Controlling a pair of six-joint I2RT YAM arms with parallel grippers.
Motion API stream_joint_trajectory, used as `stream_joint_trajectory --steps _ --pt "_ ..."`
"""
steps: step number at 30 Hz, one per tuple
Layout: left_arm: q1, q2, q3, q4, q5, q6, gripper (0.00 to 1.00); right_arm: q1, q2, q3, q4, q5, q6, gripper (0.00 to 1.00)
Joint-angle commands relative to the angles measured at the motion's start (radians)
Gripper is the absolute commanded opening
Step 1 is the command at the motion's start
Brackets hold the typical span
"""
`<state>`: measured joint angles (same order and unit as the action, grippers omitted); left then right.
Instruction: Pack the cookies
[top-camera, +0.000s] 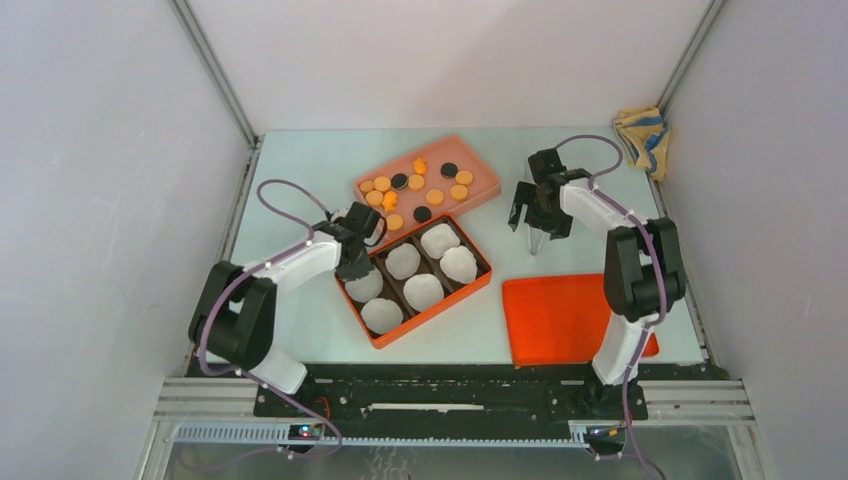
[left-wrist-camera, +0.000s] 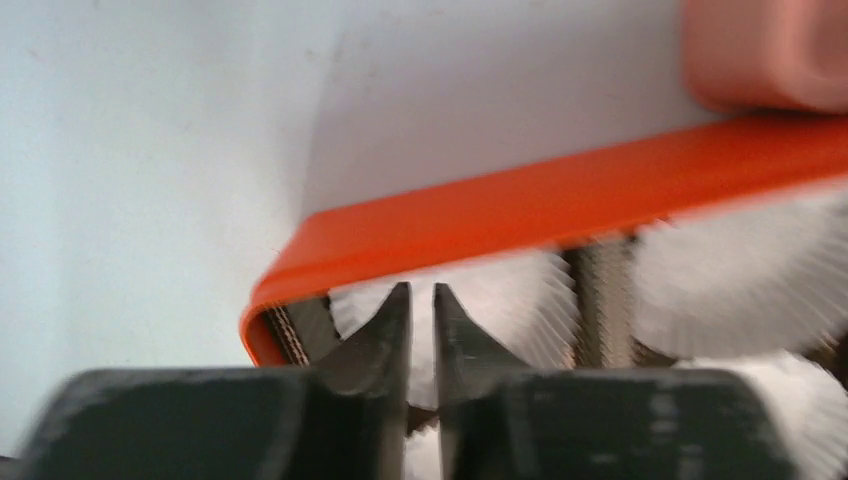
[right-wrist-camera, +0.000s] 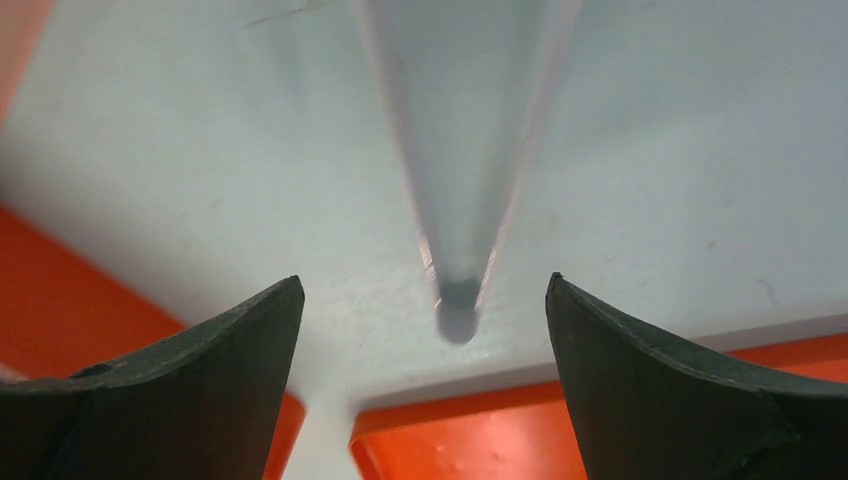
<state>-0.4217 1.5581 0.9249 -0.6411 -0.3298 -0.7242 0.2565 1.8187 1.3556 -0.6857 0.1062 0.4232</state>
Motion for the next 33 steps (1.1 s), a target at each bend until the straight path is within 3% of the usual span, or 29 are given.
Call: stream_joint_trajectory --steps 1,3,5,11,19,24,28,31,33 --pt "-0.082 -0.162 0.057 0.056 0.008 0.053 0.25 -0.04 0.073 0.115 -0.05 0.077 0.034 1.0" --pt "-0.108 -0.209 0.059 0.062 0.023 0.053 0.36 -0.049 0.108 0.15 -0.057 0.084 0.028 1.0" --pt "-0.121 -0.237 0.059 0.066 0.043 0.049 0.4 -0.061 0.151 0.183 -0.065 0.078 0.024 1.0" --pt "-0.127 -0.261 0.044 0.1 0.098 0.045 0.41 -0.097 0.28 0.292 -0.109 0.021 0.007 0.94" --pt "-0.136 -0.243 0.087 0.115 0.119 0.069 0.42 -0.088 0.286 0.223 -0.097 -0.03 -0.001 0.91" --pt "-0.14 -0.226 0.126 0.136 0.137 0.069 0.42 -0.097 0.286 0.217 -0.123 -0.007 -0.047 0.75" --pt "-0.141 -0.178 0.194 0.137 0.142 0.08 0.42 -0.115 0.307 0.257 -0.149 -0.022 -0.081 0.57" --pt "-0.143 -0.147 0.241 0.137 0.147 0.09 0.42 -0.117 0.319 0.279 -0.157 -0.042 -0.113 0.52" --pt "-0.144 -0.129 0.267 0.136 0.151 0.095 0.42 -0.116 0.316 0.284 -0.159 -0.042 -0.128 0.39"
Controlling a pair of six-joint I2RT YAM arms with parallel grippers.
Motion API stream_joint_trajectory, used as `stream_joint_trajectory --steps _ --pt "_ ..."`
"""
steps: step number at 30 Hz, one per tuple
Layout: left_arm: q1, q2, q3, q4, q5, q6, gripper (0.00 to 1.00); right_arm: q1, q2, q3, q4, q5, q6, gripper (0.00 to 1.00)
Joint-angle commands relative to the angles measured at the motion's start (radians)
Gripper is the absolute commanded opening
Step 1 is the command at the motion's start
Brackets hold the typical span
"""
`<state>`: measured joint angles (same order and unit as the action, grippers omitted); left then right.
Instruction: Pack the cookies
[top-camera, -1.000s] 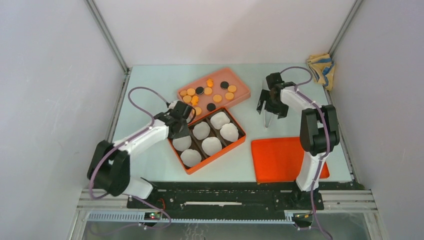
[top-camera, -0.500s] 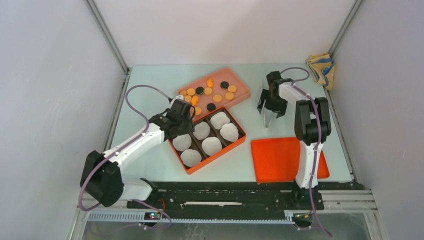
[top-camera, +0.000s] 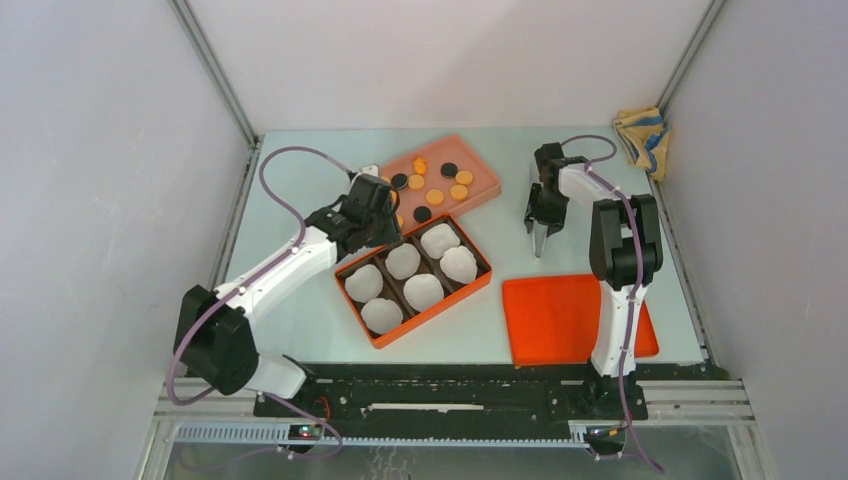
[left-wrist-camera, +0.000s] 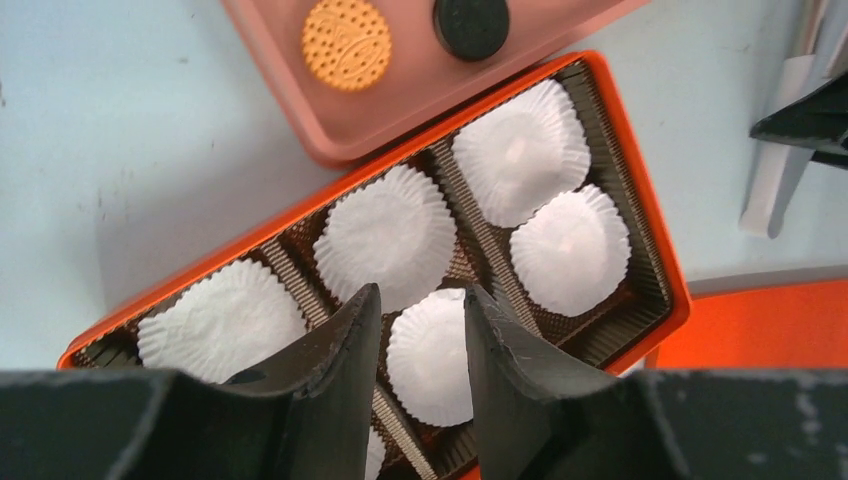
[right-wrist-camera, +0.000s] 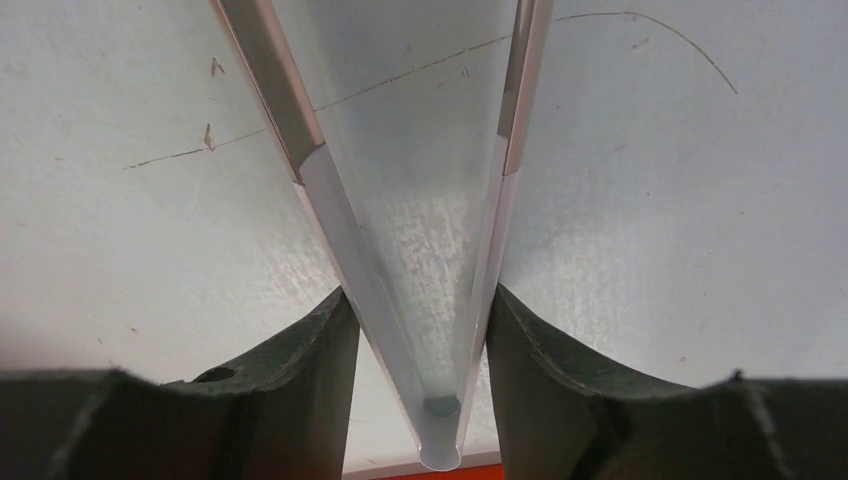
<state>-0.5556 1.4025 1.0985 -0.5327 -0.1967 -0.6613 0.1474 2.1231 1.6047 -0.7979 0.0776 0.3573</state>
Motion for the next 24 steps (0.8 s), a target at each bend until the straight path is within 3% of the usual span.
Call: stream_joint_trajectory --steps 1,4,9,16,24 --pt "-0.01 0.037 0.108 0.028 0.018 0.034 0.42 -0.006 0.003 0.031 -0.046 -0.008 -0.063 0.33" --pt "-0.01 0.08 0.167 0.031 0.031 0.048 0.42 0.006 -0.054 -0.002 -0.032 0.006 -0.073 0.17" --pt "-0.015 0.187 0.282 0.061 0.113 0.073 0.42 0.076 -0.212 -0.082 0.004 0.045 -0.089 0.09" --pt "-0.02 0.272 0.365 0.125 0.162 0.099 0.42 0.166 -0.425 -0.17 0.006 0.037 -0.11 0.02" --pt "-0.022 0.376 0.439 0.155 0.249 0.094 0.42 0.252 -0.608 -0.212 -0.02 0.009 -0.14 0.01"
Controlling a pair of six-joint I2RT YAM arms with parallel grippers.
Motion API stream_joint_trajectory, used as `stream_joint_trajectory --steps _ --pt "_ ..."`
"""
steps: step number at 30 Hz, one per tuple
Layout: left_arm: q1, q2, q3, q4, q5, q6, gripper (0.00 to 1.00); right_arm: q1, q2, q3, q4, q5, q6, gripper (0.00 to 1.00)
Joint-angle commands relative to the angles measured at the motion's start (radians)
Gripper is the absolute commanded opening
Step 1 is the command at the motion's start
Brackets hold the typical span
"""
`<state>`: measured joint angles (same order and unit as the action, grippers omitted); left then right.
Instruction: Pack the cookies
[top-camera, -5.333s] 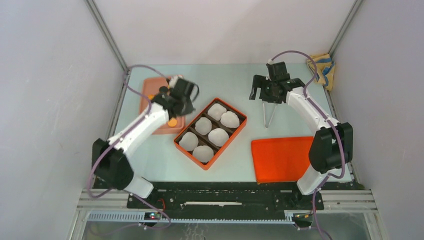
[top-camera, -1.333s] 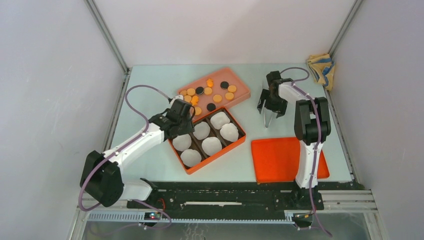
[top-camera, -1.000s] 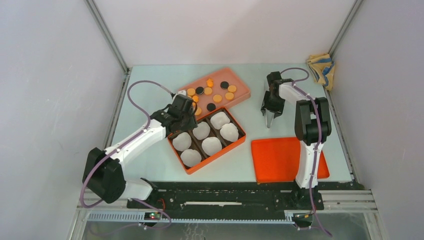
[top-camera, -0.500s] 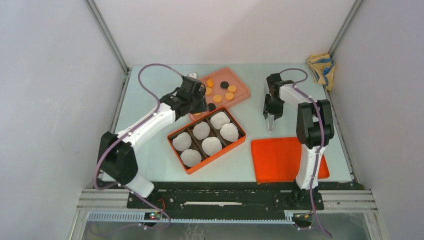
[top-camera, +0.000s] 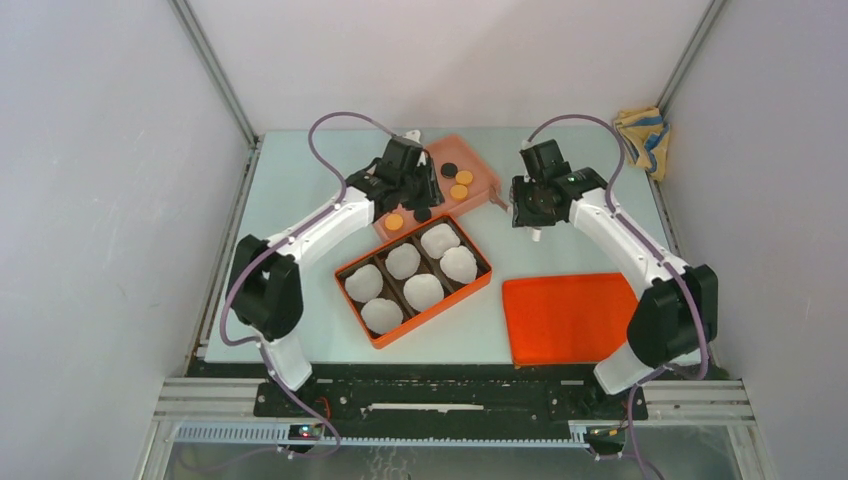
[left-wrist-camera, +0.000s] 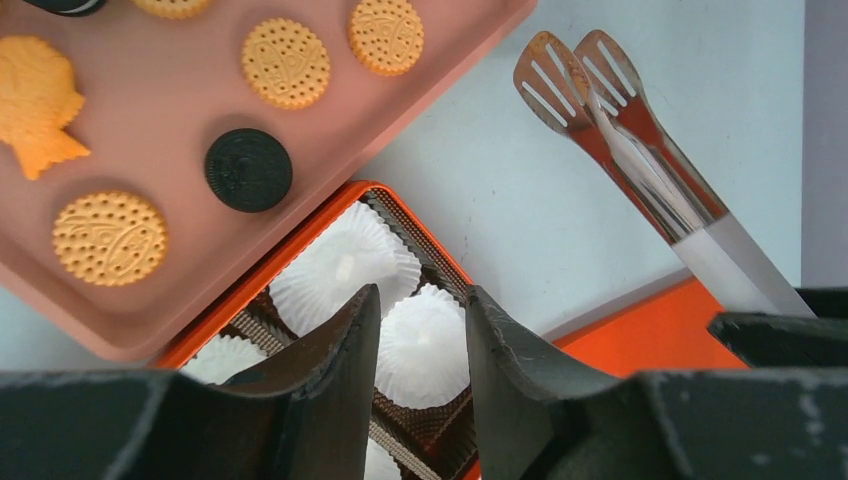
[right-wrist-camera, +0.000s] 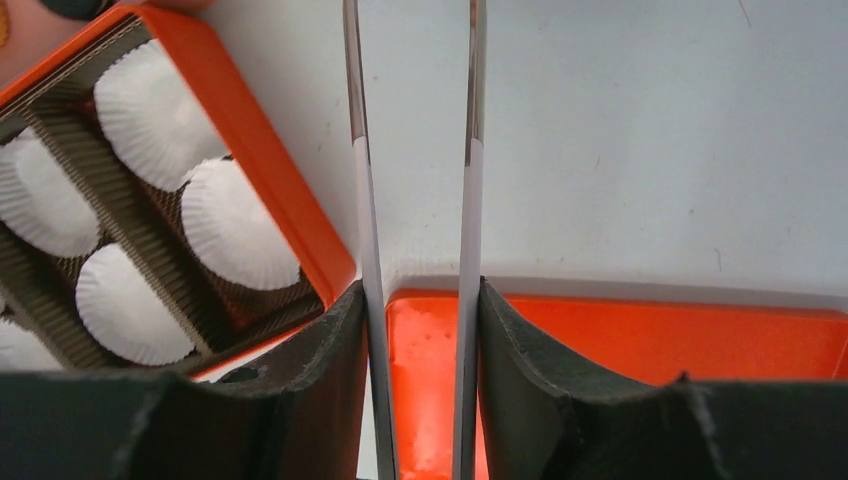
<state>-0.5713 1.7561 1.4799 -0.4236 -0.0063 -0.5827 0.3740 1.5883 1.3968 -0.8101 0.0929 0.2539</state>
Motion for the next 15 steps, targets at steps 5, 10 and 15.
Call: stream_joint_trajectory --steps 5,10,15 --pt "-0.011 0.005 0.019 0.059 0.02 0.007 0.42 0.043 -0.17 -0.006 -0.001 0.018 -0.056 0.0" --pt "-0.008 -0.063 -0.019 0.038 -0.077 0.013 0.42 0.062 -0.173 0.015 0.068 -0.011 -0.09 0.0" --pt "-0.009 -0.162 -0.084 0.012 -0.161 0.009 0.42 0.097 -0.073 0.071 0.108 -0.016 -0.102 0.0"
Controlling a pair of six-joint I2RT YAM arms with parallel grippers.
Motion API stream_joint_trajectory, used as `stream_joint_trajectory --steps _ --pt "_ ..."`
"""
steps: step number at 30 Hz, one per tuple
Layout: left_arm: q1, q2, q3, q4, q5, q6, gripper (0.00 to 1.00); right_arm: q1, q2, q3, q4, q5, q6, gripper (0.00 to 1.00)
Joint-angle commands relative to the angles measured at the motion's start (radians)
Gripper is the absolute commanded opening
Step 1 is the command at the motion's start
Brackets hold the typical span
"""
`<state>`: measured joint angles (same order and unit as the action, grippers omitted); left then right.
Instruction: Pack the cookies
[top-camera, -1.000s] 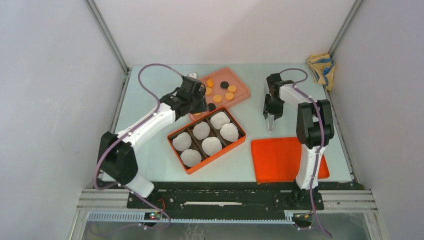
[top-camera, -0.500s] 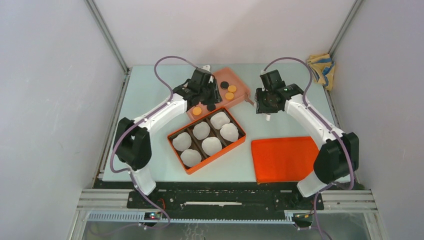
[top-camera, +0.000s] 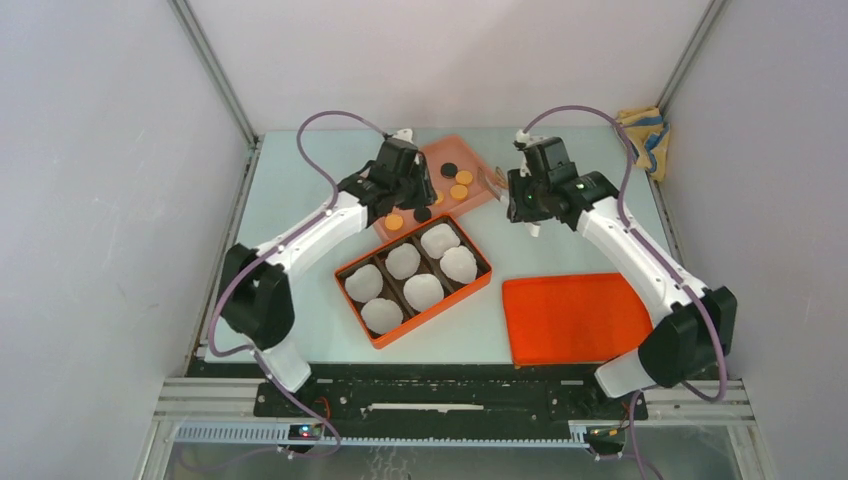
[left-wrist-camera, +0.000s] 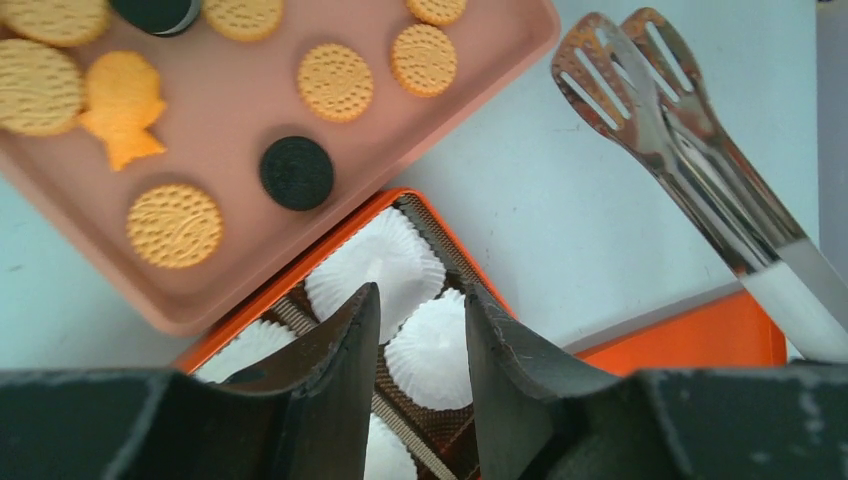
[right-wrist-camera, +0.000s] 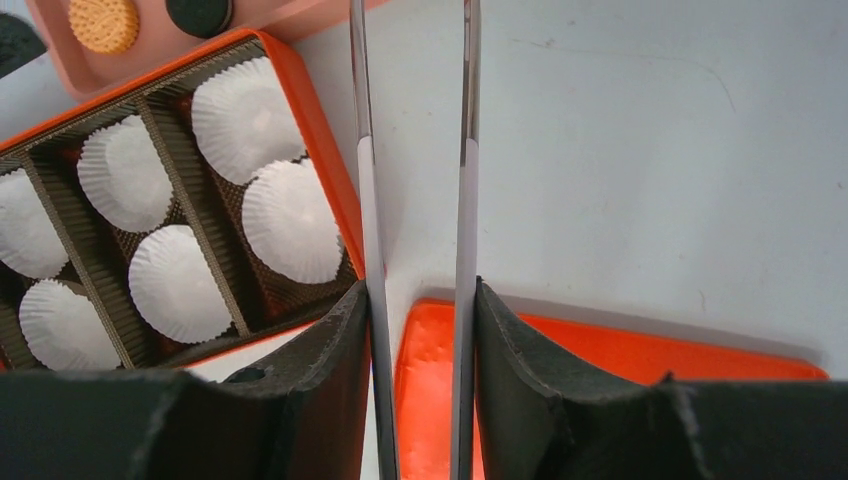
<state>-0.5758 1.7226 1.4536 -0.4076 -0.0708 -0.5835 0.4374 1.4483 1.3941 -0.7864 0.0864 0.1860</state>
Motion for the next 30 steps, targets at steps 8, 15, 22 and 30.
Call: stream_joint_trajectory --steps 8,15,22,30 --pt "-0.003 -0.289 -0.156 -0.075 -0.23 0.037 0.44 0.075 0.275 0.221 0.151 0.047 -0.055 0.02" --pt "-0.002 -0.371 -0.219 -0.098 -0.271 0.044 0.45 0.091 0.426 0.362 0.176 0.095 -0.086 0.06" --pt "0.007 -0.398 -0.262 -0.109 -0.294 0.047 0.46 0.094 0.512 0.419 0.163 0.087 -0.096 0.2" --pt "0.015 -0.416 -0.292 -0.104 -0.298 0.042 0.46 0.095 0.589 0.472 0.113 0.058 -0.073 0.31"
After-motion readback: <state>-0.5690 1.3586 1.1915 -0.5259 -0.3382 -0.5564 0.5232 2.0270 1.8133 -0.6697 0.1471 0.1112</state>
